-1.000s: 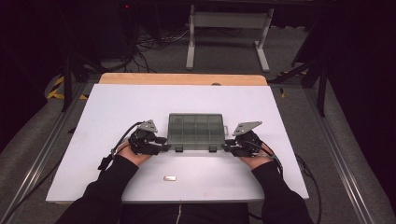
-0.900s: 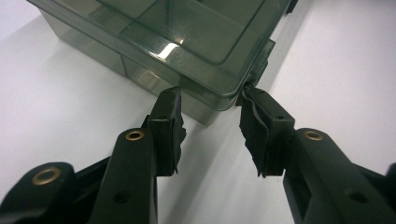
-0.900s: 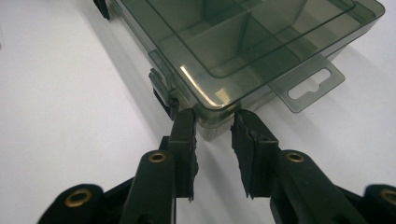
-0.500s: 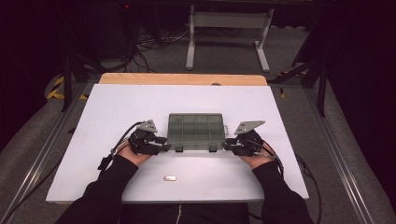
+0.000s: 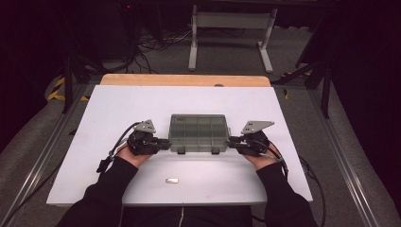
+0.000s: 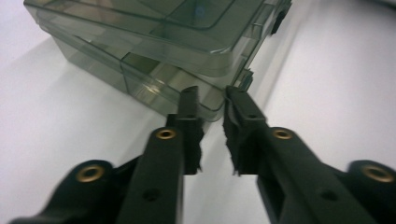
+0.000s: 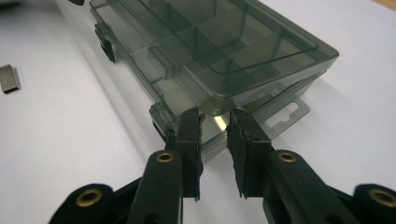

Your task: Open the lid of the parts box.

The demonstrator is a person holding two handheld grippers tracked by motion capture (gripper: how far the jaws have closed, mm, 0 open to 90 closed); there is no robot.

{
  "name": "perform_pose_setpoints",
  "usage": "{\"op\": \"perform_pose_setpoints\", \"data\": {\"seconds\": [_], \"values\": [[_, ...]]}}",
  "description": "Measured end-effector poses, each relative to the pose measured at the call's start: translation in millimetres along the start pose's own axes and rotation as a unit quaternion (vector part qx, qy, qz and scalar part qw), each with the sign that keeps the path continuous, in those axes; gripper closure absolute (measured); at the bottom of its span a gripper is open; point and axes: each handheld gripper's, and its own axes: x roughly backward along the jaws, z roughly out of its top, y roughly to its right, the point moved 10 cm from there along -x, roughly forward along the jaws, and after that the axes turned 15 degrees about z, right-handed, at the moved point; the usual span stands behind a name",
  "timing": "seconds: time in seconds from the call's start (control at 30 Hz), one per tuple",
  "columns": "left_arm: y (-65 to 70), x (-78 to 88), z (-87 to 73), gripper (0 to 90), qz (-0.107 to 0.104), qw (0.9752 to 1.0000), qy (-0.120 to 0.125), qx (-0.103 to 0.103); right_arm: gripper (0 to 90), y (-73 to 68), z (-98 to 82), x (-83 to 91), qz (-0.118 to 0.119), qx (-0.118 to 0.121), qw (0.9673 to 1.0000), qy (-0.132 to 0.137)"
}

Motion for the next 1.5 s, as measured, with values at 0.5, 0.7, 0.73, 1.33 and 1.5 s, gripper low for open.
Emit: {"op": "perform_pose_setpoints", "data": {"seconds": [0.5, 0.7, 0.73, 1.33, 1.5], "values": [[0.7, -0.7, 7.4, 89.9, 0.037, 0.9990, 0.022, 0.013, 73.3, 0.3, 1.1, 1.2, -0.001, -0.001, 1.0000, 0.005], [1.8, 0.3, 9.3, 89.6, 0.047, 0.9985, 0.027, 0.011, 64.4, 0.1, 0.3, -0.3, 0.007, -0.008, 0.9999, 0.004], [1.9, 0.1, 9.5, 89.6, 0.048, 0.9984, 0.028, 0.013, 61.6, -0.1, 0.4, -0.9, 0.010, -0.009, 0.9999, 0.004], [1.4, 3.1, 12.6, 89.1, 0.048, 0.9980, 0.037, 0.021, 33.4, 17.2, 10.3, -8.8, -0.028, 0.020, 0.9987, -0.038], [2.0, 3.3, 12.9, 88.4, 0.045, 0.9981, 0.038, 0.020, 33.4, 18.9, 12.8, -9.4, -0.029, 0.022, 0.9985, -0.040]]}}
